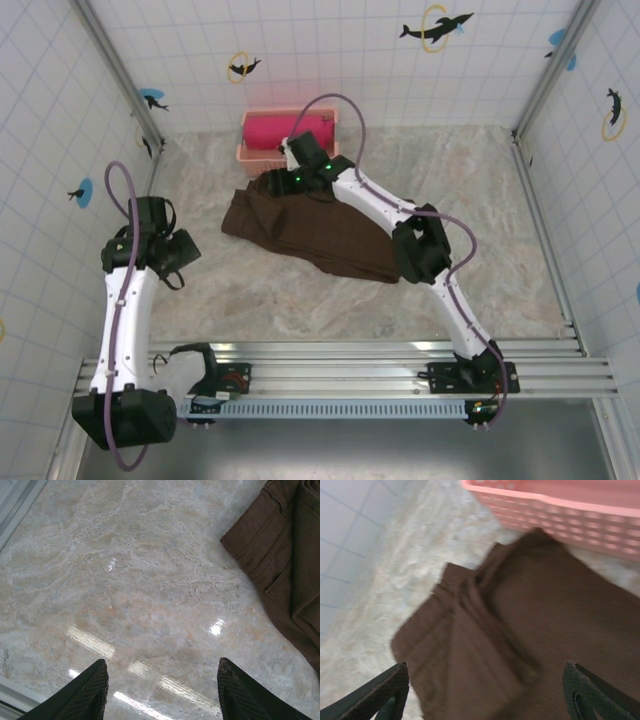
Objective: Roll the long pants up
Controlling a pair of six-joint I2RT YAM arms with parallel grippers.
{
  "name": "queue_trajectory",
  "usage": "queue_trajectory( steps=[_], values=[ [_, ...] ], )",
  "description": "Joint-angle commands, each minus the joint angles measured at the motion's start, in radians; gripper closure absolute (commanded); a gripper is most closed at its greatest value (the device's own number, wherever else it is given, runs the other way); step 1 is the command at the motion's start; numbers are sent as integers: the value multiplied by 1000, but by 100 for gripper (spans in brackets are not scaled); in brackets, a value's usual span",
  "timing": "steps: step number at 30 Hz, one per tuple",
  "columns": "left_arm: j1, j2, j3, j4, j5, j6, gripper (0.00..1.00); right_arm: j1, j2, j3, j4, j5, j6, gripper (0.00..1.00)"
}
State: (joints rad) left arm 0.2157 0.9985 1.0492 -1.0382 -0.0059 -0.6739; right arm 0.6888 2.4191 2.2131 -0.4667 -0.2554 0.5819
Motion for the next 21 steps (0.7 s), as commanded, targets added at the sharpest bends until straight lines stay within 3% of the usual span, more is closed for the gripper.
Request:
queue_trajectory(
  steps=[1,21],
  values=[
    [-3,-17,-10,14,-14,-7,41,-11,-30,-97,-46,-1,-48,17],
    [-1,13,28,19,-9,0,41,103,162,18,43,-130,62,17]
  ],
)
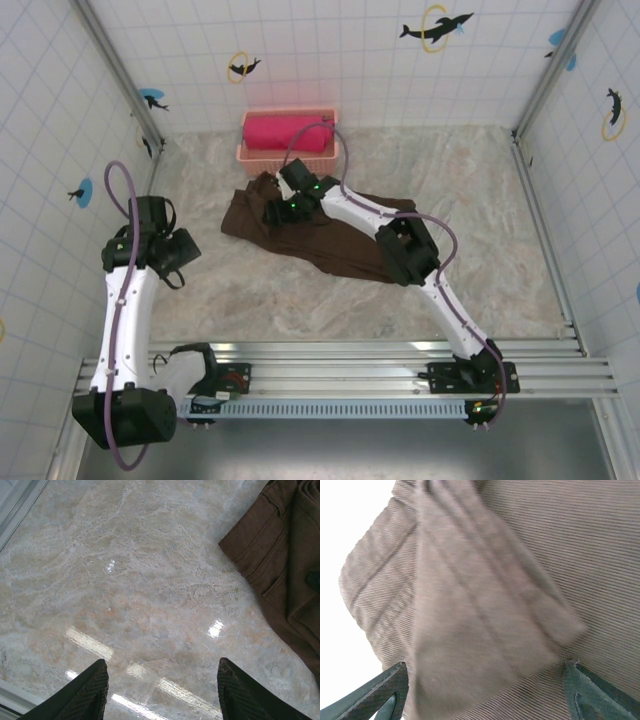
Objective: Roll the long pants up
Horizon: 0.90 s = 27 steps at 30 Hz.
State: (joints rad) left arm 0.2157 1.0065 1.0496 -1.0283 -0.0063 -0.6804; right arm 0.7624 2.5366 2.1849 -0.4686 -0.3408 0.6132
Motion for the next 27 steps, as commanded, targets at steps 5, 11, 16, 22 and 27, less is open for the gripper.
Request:
queue_trajectory(
  steps=[5,11,16,22,27],
  values=[
    [-4,10,47,-5,1,26,41,66,101,142,120,-82,94,18],
    [-5,34,94,-35,-8,57,41,128,231,408,190,-138,158,18],
    [-4,43,101,-29,0,42,41,153,256,511,106,-126,140,18],
    [-21,18,12,43,33,-22,41,40,28,229,-30,-31,-18,18],
    [-87,10,-104,159,62,-126,40,-129,-160,-2,-101,-18,-123,18]
  ],
)
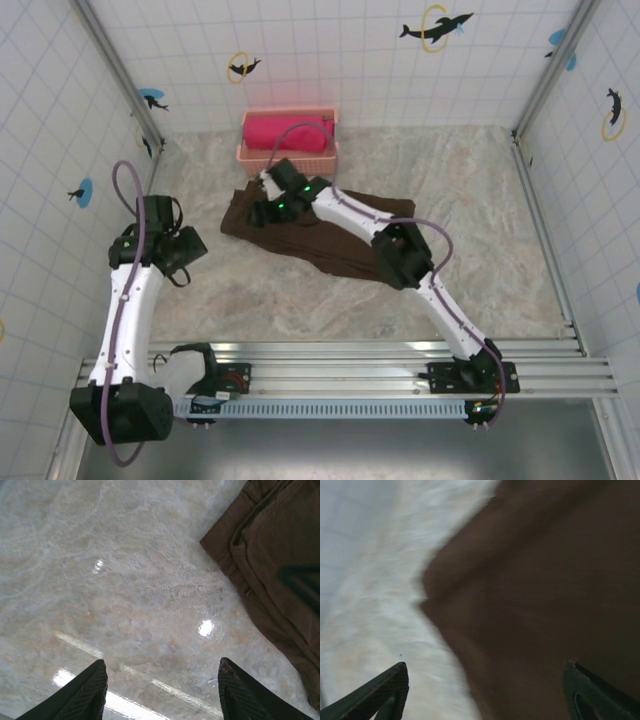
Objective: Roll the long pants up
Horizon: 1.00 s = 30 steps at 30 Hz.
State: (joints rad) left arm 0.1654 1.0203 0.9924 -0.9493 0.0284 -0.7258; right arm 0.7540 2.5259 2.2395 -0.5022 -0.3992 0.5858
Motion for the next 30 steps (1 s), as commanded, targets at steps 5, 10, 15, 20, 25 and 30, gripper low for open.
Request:
queue_trajectory(
  steps=[5,10,15,20,25,30],
  values=[
    [-93,78,-108,234,62,-193,39,-259,-280,-192,-118,56,-181,18],
    [-111,216,-93,366,120,-259,39,-359,-272,-159,-124,46,-170,18],
    [-151,327,1,366,127,-247,39,-398,-89,76,-122,8,-132,17],
    [-231,350,68,294,103,-225,40,-403,122,343,-102,-2,-72,17],
    [-305,315,46,283,97,-261,40,-414,238,429,26,33,16,16],
    [-357,292,66,238,115,-248,40,-413,296,427,228,-8,103,15]
  ],
)
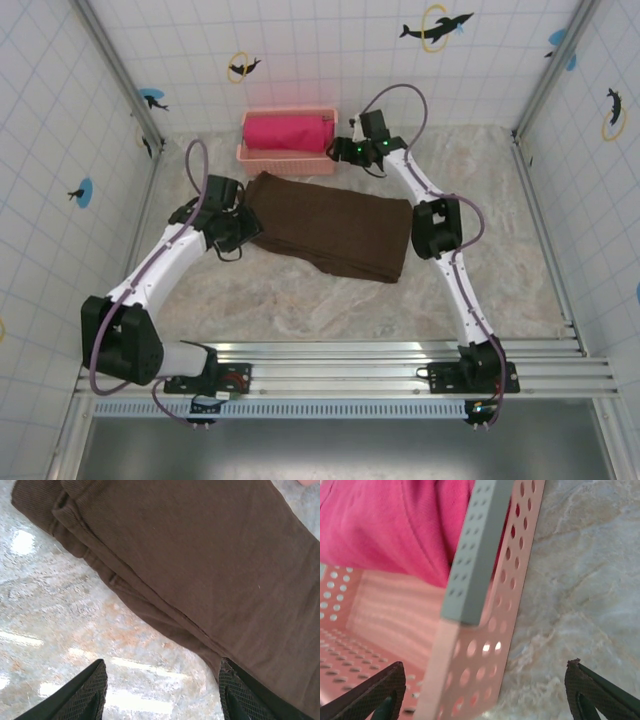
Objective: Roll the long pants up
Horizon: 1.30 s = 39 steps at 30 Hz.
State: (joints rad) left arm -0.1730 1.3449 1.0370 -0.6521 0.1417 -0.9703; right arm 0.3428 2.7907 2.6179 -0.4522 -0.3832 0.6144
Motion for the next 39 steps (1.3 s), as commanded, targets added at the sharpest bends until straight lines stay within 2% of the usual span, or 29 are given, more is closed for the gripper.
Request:
queue_trajectory(
  steps=[1,8,13,17,24,27,29,31,35,37,39],
  values=[
    [-23,-36,28,-72,0,2,40,3,42,50,215,-36,92,15],
    [-28,-41,87,-168,13,80,40,45,143,72,563,-107,293,14],
    [-28,-23,131,-212,10,110,40,69,262,147,828,-116,527,3],
    [-27,-24,149,-224,3,118,40,87,331,176,1012,-138,711,1],
    [-28,-51,94,-189,-2,84,40,168,329,188,1067,-301,823,1],
    [-27,-63,64,-162,-5,63,40,197,312,180,1042,-329,819,1],
    [-28,-69,52,-147,-16,56,40,194,284,173,950,-325,753,1],
    [-28,-66,39,-129,-31,54,39,183,209,113,780,-302,620,1],
    [-26,-23,16,-77,-42,24,39,159,-62,-138,385,-91,206,1],
    [-27,-5,-3,-28,-32,-5,39,127,-107,-150,276,-74,124,1],
    [-26,12,-19,23,-20,-25,39,91,-95,-67,87,-89,54,1]
  ],
)
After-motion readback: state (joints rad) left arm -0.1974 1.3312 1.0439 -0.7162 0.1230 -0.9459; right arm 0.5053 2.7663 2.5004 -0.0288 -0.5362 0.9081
